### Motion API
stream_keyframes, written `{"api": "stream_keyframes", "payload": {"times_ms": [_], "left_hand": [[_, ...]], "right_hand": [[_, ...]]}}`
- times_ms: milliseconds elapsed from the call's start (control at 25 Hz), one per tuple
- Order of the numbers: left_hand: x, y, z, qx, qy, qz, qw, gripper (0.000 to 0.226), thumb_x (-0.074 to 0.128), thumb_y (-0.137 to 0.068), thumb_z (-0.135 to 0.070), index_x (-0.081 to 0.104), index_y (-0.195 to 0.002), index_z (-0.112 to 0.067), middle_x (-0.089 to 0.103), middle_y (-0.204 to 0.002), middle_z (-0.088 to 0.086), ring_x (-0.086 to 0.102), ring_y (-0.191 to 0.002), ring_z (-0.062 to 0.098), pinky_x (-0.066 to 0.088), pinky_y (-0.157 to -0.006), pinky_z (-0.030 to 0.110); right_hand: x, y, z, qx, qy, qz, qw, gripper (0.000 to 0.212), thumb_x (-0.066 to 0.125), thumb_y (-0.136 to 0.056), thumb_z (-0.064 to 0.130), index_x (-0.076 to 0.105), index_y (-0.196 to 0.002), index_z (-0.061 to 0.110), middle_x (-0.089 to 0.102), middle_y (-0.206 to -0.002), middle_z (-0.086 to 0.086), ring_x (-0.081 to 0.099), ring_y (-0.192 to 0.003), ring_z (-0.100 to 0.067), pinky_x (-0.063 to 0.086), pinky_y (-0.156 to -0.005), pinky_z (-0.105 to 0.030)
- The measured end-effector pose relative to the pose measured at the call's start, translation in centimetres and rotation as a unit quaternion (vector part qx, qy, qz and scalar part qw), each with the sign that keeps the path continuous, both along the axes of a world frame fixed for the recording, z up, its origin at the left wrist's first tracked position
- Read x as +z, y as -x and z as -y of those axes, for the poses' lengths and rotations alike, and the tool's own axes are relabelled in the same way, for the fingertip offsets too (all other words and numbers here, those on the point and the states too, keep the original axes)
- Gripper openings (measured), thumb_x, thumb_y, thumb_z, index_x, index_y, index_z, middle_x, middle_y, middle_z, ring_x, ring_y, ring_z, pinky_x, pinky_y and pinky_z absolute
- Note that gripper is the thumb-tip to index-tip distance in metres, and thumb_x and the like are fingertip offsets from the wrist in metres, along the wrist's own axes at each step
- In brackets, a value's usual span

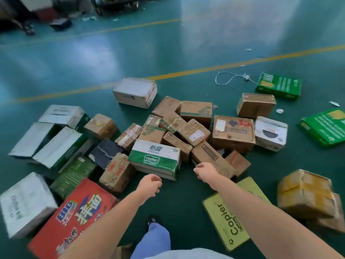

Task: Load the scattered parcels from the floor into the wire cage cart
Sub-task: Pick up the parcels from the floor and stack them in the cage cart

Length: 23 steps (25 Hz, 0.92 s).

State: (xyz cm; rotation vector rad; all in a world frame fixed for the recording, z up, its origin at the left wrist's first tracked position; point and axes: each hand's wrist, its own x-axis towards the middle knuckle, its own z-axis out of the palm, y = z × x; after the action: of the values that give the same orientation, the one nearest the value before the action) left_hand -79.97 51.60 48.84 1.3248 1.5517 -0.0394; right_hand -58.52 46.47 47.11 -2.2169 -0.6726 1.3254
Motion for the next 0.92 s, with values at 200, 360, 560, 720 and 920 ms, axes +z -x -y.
{"api": "stream_keyframes", "payload": {"times_ms": [200, 360, 560, 720, 920], "left_hand": [[-1.4, 5.9, -11.0, -0.014, 0.016, -0.037, 0.999, 0.010, 0.049, -0.095, -0.010, 0.057, -0.100, -0.013, 0.059, -0.086, 0.006, 0.054, -0.073, 0.017, 0.044, -0.057, 0.025], [-2.5, 7.5, -19.3, -0.016, 0.040, -0.061, 0.997, 0.013, 0.049, -0.095, -0.011, 0.057, -0.105, -0.011, 0.055, -0.086, 0.005, 0.052, -0.073, 0.018, 0.042, -0.056, 0.025], [-6.9, 5.0, -26.9, 0.027, 0.106, -0.065, 0.992, 0.011, 0.050, -0.098, -0.016, 0.054, -0.107, -0.013, 0.054, -0.088, 0.003, 0.051, -0.084, 0.021, 0.047, -0.075, 0.034], [-13.8, 2.8, -32.1, 0.068, 0.133, -0.058, 0.987, 0.014, 0.051, -0.097, -0.019, 0.053, -0.111, -0.015, 0.056, -0.102, 0.004, 0.055, -0.095, 0.022, 0.051, -0.082, 0.037], [-25.1, 2.1, -33.6, 0.138, 0.212, -0.061, 0.965, 0.011, 0.053, -0.096, -0.019, 0.050, -0.106, -0.017, 0.055, -0.114, 0.007, 0.054, -0.106, 0.026, 0.051, -0.082, 0.038]], "right_hand": [[-1.0, 5.7, -9.2, 0.067, 0.042, 0.039, 0.996, 0.030, 0.057, -0.095, 0.019, 0.060, -0.123, 0.009, 0.061, -0.120, -0.007, 0.057, -0.110, -0.022, 0.044, -0.087, -0.029], [-3.0, 7.8, -15.4, 0.095, 0.070, 0.040, 0.992, 0.031, 0.056, -0.096, 0.021, 0.058, -0.124, 0.009, 0.059, -0.125, -0.008, 0.056, -0.109, -0.022, 0.043, -0.084, -0.026], [-7.8, 6.8, -24.1, 0.148, 0.103, 0.050, 0.982, 0.029, 0.054, -0.095, 0.021, 0.055, -0.121, 0.008, 0.058, -0.124, -0.011, 0.056, -0.110, -0.026, 0.045, -0.091, -0.033], [-14.6, 5.3, -31.5, 0.195, 0.127, 0.064, 0.970, 0.039, 0.050, -0.096, 0.020, 0.049, -0.133, 0.009, 0.052, -0.137, -0.011, 0.051, -0.122, -0.027, 0.040, -0.096, -0.030], [-25.8, 4.7, -37.3, 0.209, 0.154, 0.084, 0.962, 0.049, 0.050, -0.096, 0.022, 0.042, -0.142, 0.010, 0.045, -0.145, -0.010, 0.045, -0.129, -0.027, 0.037, -0.104, -0.033]]}}
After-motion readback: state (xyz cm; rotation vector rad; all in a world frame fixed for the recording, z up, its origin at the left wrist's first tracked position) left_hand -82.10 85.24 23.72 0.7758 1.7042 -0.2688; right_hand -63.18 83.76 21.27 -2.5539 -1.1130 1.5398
